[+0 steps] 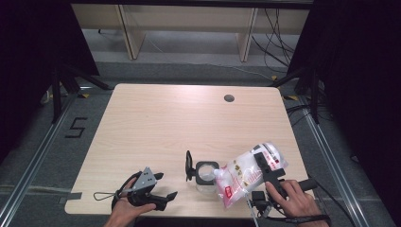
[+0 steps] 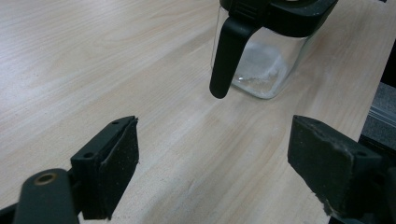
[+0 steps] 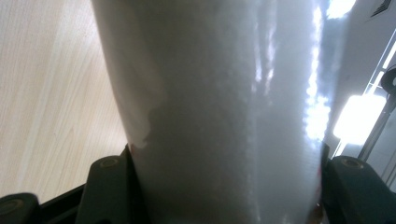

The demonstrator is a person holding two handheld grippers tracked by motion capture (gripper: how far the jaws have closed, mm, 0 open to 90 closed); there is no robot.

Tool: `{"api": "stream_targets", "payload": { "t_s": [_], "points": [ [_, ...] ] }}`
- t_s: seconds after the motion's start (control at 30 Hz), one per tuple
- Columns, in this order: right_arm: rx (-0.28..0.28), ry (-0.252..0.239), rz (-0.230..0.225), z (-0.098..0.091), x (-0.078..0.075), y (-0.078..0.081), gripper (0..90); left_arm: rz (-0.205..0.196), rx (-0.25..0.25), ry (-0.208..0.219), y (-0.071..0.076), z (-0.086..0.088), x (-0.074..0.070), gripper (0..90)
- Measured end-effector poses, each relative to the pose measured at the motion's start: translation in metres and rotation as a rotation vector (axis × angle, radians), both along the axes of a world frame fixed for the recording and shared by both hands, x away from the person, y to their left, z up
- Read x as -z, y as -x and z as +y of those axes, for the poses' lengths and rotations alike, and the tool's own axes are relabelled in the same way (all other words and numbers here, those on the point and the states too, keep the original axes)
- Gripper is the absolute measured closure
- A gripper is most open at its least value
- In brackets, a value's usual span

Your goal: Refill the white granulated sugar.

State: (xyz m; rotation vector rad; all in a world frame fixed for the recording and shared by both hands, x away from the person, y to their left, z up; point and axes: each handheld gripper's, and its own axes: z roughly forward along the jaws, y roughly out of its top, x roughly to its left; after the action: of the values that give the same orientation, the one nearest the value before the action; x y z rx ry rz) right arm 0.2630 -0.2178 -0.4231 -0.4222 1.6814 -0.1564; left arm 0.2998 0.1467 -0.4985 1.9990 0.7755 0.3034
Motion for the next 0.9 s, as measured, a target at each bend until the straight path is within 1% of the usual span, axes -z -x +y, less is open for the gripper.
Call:
{"api": "stream_targets", "payload": {
  "t_s": [0.03, 0.07, 0.1, 0.13, 0.17, 0.2, 0.23, 0.27, 0.3, 0.33, 0.37, 0.4, 0.43, 0.47, 0.5, 0.53, 0.57, 0.6, 0.63, 0.67, 0.7, 0.73, 0.77, 0.8, 0.83, 0.9],
  "points": [
    [-0.017, -0.008, 0.004, 0.0000, 0.0009, -0.0013, 41.7, 0.003, -0.003, 0.004, 0.0002, -0.0001, 0.0001, 15.9],
    [-0.012, 0.008, -0.002, 0.0012, -0.0003, -0.0004, 41.7, 0.005, -0.007, 0.013, 0.0006, -0.0007, 0.0002, 16.0],
    [-0.015, -0.010, 0.005, 0.0006, 0.0012, -0.0009, 41.7, 0.005, -0.006, 0.013, 0.0006, -0.0007, 0.0002, 15.9],
    [-0.003, -0.007, 0.010, 0.0009, 0.0006, -0.0001, 41.7, 0.004, -0.005, 0.013, 0.0006, -0.0007, 0.0001, 16.0],
    [-0.015, 0.008, 0.001, 0.0013, -0.0009, -0.0005, 41.7, 0.005, -0.005, 0.012, 0.0005, -0.0006, 0.0001, 16.0],
    [-0.016, 0.009, 0.003, 0.0011, -0.0017, -0.0009, 41.7, 0.005, -0.005, 0.013, 0.0004, -0.0006, 0.0002, 16.0],
    [-0.010, -0.018, 0.009, -0.0002, 0.0003, -0.0011, 41.7, 0.005, -0.006, 0.014, 0.0005, -0.0006, 0.0002, 15.9],
    [-0.012, -0.006, 0.000, 0.0001, -0.0006, -0.0008, 41.7, 0.004, -0.005, 0.012, 0.0005, -0.0006, 0.0002, 16.0],
    [-0.001, -0.018, 0.003, -0.0008, 0.0001, -0.0005, 41.7, 0.004, -0.005, 0.012, 0.0005, -0.0007, 0.0002, 16.0],
    [-0.010, -0.009, 0.003, -0.0006, -0.0007, -0.0011, 41.7, 0.004, -0.004, 0.013, 0.0004, -0.0008, 0.0002, 15.9],
    [-0.008, -0.009, 0.003, -0.0007, -0.0003, -0.0011, 41.7, 0.004, -0.005, 0.013, 0.0004, -0.0009, 0.0003, 16.0],
    [-0.009, -0.010, 0.004, -0.0008, 0.0000, -0.0011, 41.7, 0.001, -0.005, 0.003, 0.0006, -0.0005, -0.0002, 16.0],
    [-0.009, -0.007, 0.005, -0.0007, 0.0003, -0.0009, 41.7, 0.001, -0.003, 0.001, 0.0006, -0.0004, -0.0002, 16.0],
    [-0.010, -0.003, 0.005, -0.0004, 0.0002, -0.0009, 41.7, -0.007, 0.008, -0.005, -0.0001, -0.0001, -0.0003, 16.0],
    [0.000, -0.017, 0.007, -0.0006, 0.0011, -0.0002, 41.7, -0.009, 0.009, -0.006, -0.0002, 0.0000, -0.0004, 16.0],
    [-0.014, -0.006, 0.005, 0.0001, 0.0003, -0.0009, 41.7, -0.008, 0.008, -0.005, -0.0001, -0.0001, -0.0004, 16.0],
    [-0.007, -0.018, 0.011, -0.0002, 0.0015, -0.0006, 41.7, -0.007, 0.008, -0.005, 0.0001, -0.0002, -0.0004, 15.9],
    [-0.003, -0.013, 0.011, 0.0001, 0.0011, -0.0002, 41.7, -0.001, 0.002, -0.004, 0.0006, -0.0004, -0.0001, 16.0],
    [-0.021, 0.007, -0.001, 0.0010, -0.0007, -0.0005, 41.7, 0.010, -0.007, 0.010, 0.0018, -0.0016, 0.0002, 16.0],
    [-0.029, 0.011, -0.003, 0.0011, -0.0011, -0.0009, 41.7, 0.006, 0.001, 0.011, 0.0012, -0.0015, 0.0002, 16.0],
    [-0.019, 0.006, 0.000, 0.0010, -0.0008, -0.0004, 41.7, 0.002, 0.001, 0.009, 0.0015, -0.0016, -0.0001, 16.0],
    [-0.017, 0.008, -0.001, 0.0009, -0.0007, -0.0002, 41.7, -0.013, 0.015, -0.005, 0.0008, -0.0007, -0.0007, 16.0],
    [0.002, -0.027, 0.005, -0.0009, 0.0021, 0.0005, 41.7, -0.001, 0.001, -0.003, 0.0016, -0.0009, -0.0003, 16.0],
    [0.001, -0.020, 0.003, -0.0007, 0.0018, 0.0006, 41.7, 0.000, 0.001, -0.004, 0.0017, -0.0008, -0.0005, 16.0],
    [-0.003, -0.016, 0.004, -0.0007, 0.0014, 0.0005, 41.7, 0.001, -0.002, 0.005, 0.0020, -0.0016, -0.0002, 16.0],
    [-0.005, -0.013, 0.003, -0.0002, 0.0007, 0.0008, 41.7, -0.008, -0.003, -0.011, 0.0020, -0.0012, -0.0006, 16.0]
  ]
}}
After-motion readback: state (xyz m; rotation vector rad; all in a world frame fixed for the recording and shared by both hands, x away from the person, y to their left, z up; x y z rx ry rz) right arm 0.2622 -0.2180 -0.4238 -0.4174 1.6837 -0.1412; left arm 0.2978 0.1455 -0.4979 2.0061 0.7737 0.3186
